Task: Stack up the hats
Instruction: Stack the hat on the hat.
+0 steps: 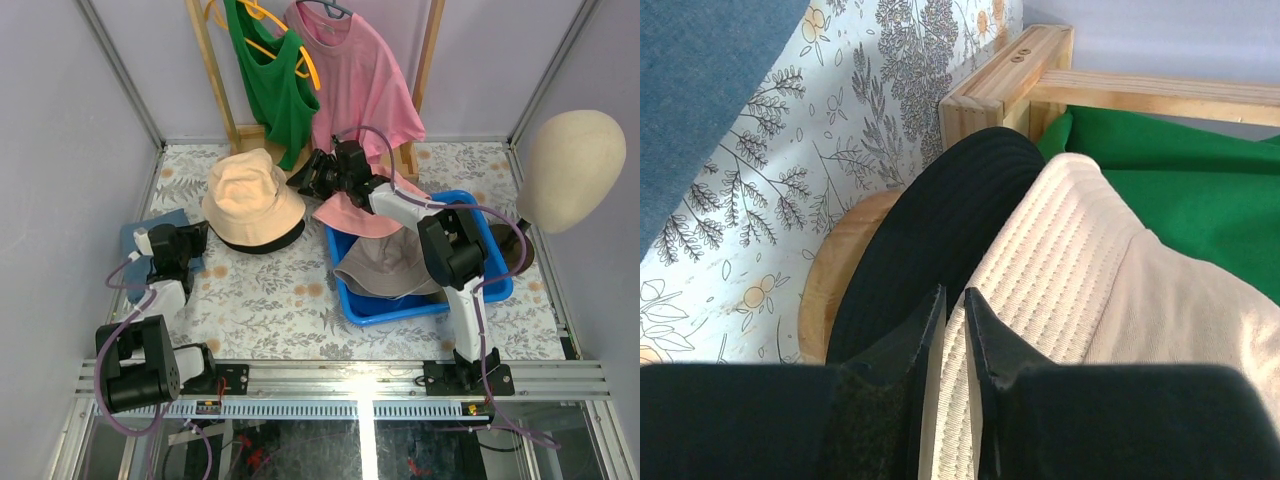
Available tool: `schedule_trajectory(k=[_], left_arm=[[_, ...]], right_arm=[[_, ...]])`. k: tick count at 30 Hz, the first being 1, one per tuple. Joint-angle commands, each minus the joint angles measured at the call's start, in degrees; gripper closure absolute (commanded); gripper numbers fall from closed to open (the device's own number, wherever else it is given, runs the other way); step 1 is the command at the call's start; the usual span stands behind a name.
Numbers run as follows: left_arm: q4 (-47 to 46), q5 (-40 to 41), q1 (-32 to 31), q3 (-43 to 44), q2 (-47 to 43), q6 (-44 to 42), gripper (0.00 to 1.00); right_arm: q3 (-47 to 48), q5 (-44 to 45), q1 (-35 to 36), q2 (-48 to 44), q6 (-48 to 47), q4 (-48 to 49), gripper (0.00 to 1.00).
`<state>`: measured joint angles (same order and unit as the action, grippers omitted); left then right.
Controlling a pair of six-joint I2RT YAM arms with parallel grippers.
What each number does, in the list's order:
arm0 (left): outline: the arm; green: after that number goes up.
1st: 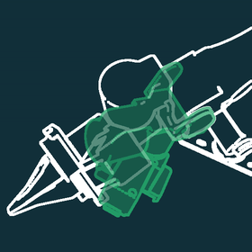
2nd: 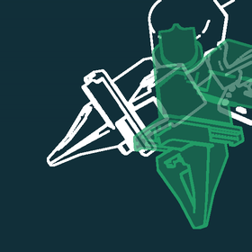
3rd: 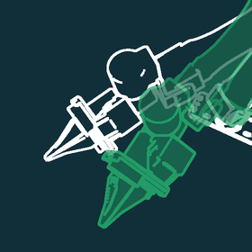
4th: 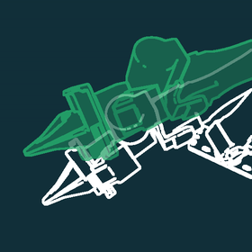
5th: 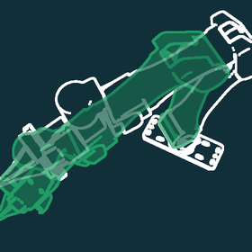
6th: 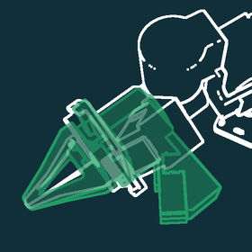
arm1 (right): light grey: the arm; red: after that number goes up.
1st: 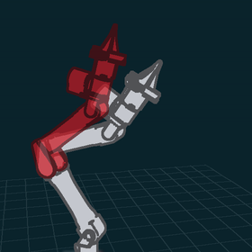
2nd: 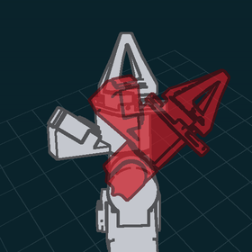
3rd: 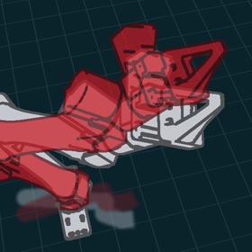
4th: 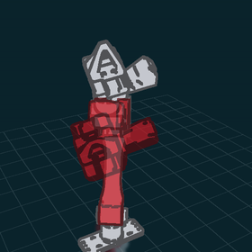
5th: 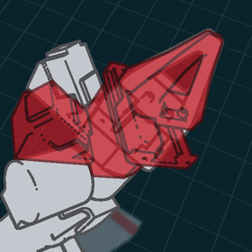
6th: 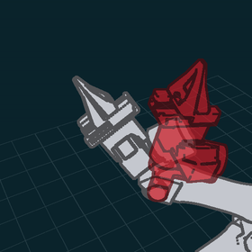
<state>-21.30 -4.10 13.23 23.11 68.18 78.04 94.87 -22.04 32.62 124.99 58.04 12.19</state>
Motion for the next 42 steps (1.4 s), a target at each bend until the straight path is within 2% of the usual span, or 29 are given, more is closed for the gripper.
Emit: schedule_trajectory(k=[1, 20, 26, 29, 30, 35, 37, 39, 42], left_arm=[[4.14, 0.34, 0.38, 3.12, 0.53, -2.65, 0.90], [5.87, -0.67, 0.36, 4.14, 2.55, -4.21, 0.95], [5.51, -0.61, 0.32, 4.27, 3.10, -4.22, 0.95], [5.75, -0.05, 0.32, 4.06, 2.66, -3.84, 0.93], [6.04, 0.21, 0.36, 3.96, 2.26, -3.67, 0.89], [7.85, 3.65, 0.30, 1.26, -2.21, -0.05, 0.50], [6.58, 5.26, 0.34, -0.48, -4.38, 1.51, 0.39], [3.45, 5.83, 0.37, -2.33, -5.63, 2.86, 0.31], [0.50, 4.75, 0.30, -2.72, -4.78, 3.43, 0.29]], right_arm=[[2.77, -2.09, -0.10, 0.94, -0.30, -0.75, 0.40], [-3.64, -6.39, -0.10, 0.56, 6.93, 5.72, 0.38], [-4.34, -5.32, -0.10, 0.08, 6.14, 5.19, 0.47], [-5.16, -4.88, -0.10, -0.18, 6.18, 5.70, 0.56], [-5.32, -4.86, -0.18, -0.25, 6.31, 6.05, 0.60], [-5.23, -4.85, -0.36, -0.27, 6.46, 6.49, 0.76], [-5.36, -4.85, -0.41, -0.32, 6.39, 6.61, 0.82], [-5.55, -4.85, -0.61, -0.49, 6.48, 6.84, 0.86], [-5.81, -4.93, -0.89, -0.79, 6.60, 7.07, 0.88]])
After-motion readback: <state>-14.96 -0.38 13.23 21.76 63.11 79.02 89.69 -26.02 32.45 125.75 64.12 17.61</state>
